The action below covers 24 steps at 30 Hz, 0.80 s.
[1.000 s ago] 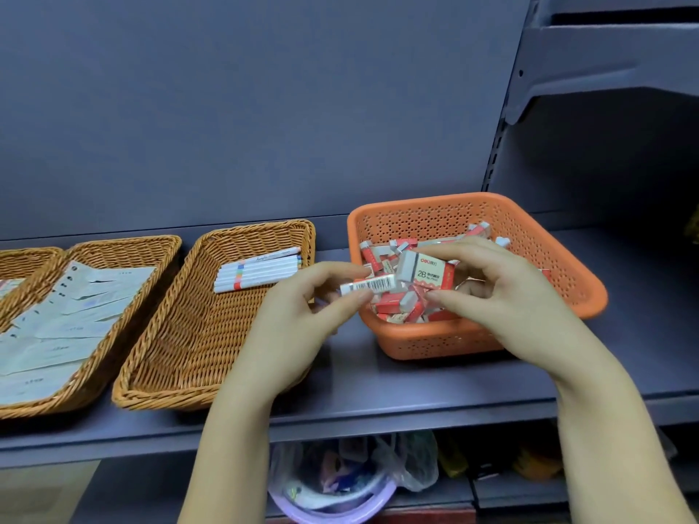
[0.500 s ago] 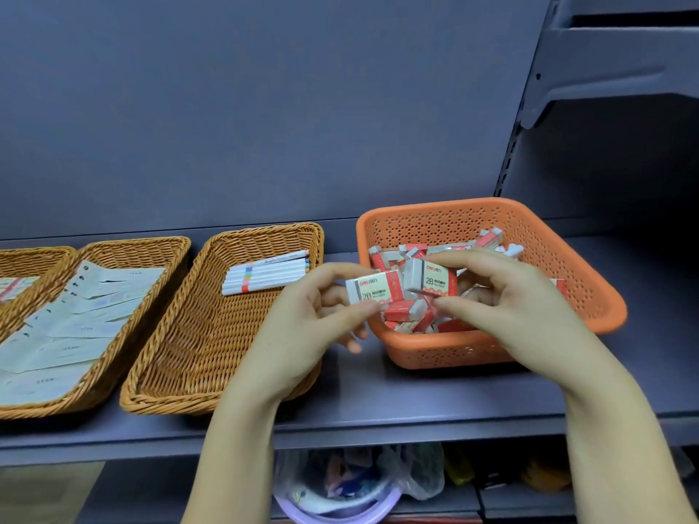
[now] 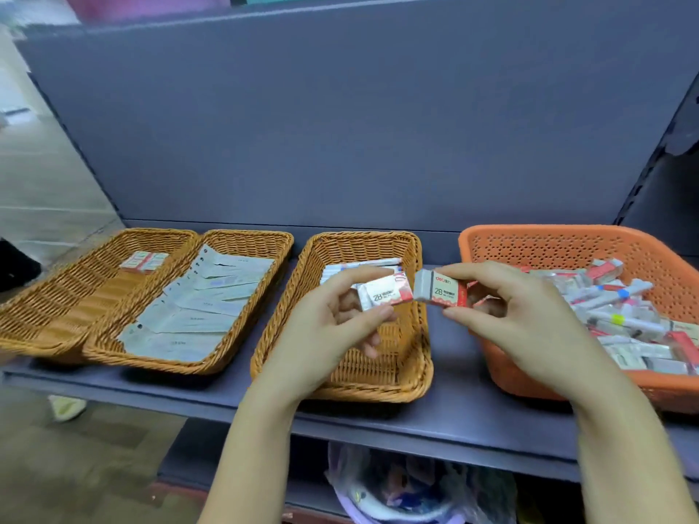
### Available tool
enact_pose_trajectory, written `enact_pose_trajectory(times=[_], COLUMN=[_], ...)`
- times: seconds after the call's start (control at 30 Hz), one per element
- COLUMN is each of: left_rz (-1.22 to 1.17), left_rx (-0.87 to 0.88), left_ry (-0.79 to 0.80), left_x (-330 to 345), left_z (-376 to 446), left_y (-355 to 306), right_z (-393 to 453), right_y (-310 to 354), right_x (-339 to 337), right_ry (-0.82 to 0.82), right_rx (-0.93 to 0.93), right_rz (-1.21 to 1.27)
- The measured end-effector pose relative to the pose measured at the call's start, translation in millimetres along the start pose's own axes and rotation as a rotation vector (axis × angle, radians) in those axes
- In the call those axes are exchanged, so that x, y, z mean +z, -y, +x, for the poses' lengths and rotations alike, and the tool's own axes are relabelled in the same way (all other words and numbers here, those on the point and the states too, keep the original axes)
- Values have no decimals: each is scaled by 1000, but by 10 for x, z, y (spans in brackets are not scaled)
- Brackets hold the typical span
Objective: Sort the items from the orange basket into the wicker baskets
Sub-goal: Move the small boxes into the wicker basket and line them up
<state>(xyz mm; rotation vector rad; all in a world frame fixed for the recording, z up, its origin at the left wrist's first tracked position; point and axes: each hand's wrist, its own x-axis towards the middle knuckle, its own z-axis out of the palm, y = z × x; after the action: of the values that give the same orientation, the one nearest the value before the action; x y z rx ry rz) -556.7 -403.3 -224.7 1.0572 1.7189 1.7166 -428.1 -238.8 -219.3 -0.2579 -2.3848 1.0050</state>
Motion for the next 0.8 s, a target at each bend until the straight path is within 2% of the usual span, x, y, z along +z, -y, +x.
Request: enact_pose_trajectory(times=[0.17,0.33,0.57,0.8], left_rz=[138,470,660,756], left_rx=[0,115,51,33], left_ry=[-30,-105,-113,-115], left_x=[-708,-1555,-2673,-3443], left_z=[-188,-319,-363,-206], left_y=[38,82,196,323], right_z=[254,574,1063,1651], right_y=[342,728,1223,1456], right_x=[552,1240,2107,2652], right_ry=[37,94,197,294], right_rx=[-25,-66,-106,-91], right_rz=[-46,-161,-280,-439])
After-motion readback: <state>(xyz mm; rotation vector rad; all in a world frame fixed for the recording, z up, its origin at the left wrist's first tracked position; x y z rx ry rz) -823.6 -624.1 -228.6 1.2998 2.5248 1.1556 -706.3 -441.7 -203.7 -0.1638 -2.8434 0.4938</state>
